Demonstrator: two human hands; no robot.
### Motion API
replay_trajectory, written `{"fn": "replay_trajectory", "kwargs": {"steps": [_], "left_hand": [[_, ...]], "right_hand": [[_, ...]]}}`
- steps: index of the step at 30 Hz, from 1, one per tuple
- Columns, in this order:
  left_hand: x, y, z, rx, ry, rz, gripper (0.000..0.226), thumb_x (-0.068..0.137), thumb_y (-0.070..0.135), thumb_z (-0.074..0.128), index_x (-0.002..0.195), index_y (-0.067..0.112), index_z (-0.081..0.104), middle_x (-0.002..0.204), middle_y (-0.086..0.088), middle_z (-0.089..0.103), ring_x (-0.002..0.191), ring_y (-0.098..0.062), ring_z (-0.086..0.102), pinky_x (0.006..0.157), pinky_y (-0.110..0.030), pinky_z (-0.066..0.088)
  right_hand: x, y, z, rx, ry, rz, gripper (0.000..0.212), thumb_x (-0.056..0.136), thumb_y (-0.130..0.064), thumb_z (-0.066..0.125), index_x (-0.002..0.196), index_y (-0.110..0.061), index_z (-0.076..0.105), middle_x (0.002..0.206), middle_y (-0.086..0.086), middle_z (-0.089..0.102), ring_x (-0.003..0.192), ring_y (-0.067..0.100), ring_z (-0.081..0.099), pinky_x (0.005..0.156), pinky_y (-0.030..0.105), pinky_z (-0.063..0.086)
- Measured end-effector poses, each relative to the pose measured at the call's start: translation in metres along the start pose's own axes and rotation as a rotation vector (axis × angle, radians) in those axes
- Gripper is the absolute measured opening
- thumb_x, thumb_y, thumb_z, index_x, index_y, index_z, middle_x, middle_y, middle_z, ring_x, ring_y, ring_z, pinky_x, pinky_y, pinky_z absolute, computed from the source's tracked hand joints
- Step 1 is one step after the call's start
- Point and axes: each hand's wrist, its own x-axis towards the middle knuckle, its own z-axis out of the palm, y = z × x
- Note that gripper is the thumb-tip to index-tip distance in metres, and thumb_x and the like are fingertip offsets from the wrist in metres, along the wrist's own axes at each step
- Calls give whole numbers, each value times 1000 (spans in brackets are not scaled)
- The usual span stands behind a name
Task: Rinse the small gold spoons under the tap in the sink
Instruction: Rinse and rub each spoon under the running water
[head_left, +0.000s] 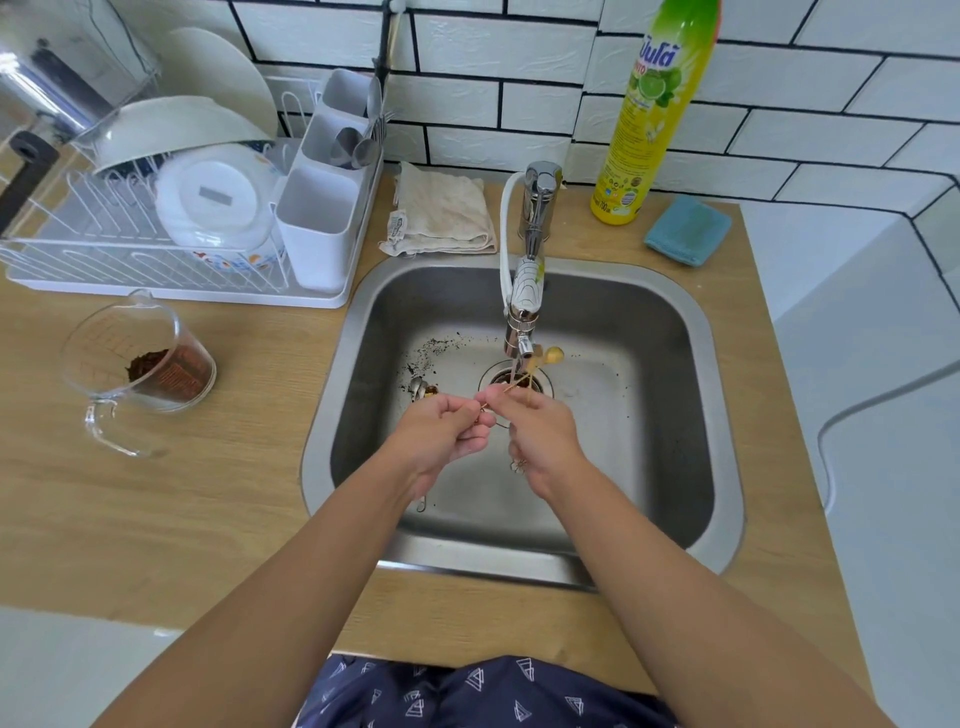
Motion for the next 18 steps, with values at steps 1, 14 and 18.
{"fn": "replay_trajectory", "kwargs": {"steps": [1,14,18], "left_hand": [[0,0,0,-4,3,3,9,101,8,55,95,4,60,77,-5,74,55,-3,64,56,-16,55],[-2,0,0,24,6,164,8,89,0,69,84,2,63,81,-11,73,67,-11,68,71,-24,60],[-2,-3,1,64,61,225,7,88,-3,69,85,-1,64,79,-14,72,69,-14,70,71,-25,61]], "right_hand": [[3,-6,-3,25,39,-3,10,89,-23,79,87,-13,81,89,8,72,41,9,27,38,21,25],[10,-15,-10,211,115,10,12,93,-22,76,85,-14,78,61,-9,67,34,3,23,35,19,22],[-1,-2,7,50,34,57,4,89,-19,78,88,-15,76,49,-9,48,35,6,22,35,21,20]]}}
